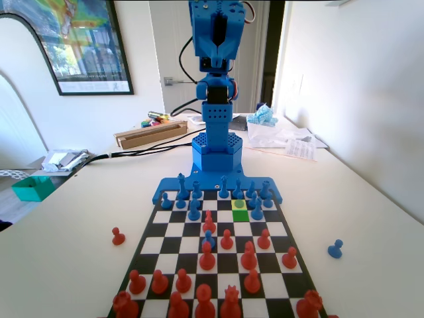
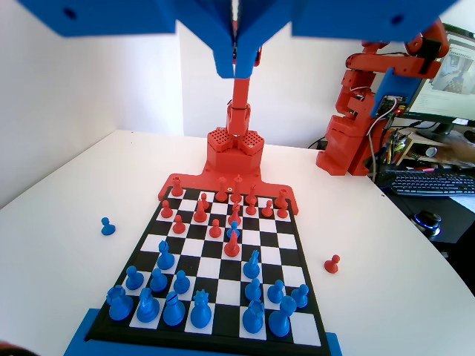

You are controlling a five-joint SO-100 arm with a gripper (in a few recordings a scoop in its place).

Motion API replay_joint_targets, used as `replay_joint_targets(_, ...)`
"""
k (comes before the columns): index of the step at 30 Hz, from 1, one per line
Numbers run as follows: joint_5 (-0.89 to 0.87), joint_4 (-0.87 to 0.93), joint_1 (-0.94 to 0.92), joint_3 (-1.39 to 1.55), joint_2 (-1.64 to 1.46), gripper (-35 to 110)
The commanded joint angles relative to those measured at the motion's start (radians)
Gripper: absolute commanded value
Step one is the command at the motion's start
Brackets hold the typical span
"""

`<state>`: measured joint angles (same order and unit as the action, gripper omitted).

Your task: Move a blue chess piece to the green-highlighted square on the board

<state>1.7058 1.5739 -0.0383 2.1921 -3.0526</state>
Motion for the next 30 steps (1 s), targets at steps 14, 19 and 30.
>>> replay_joint_targets(14, 0.014, -0.003, 0.0, -0.008, -0.003, 1)
replay_joint_targets(19, 0.014, -0.003, 0.0, -0.008, -0.003, 1)
replay_joint_targets(30, 0.015, -0.003, 0.017, -0.008, -0.003, 10)
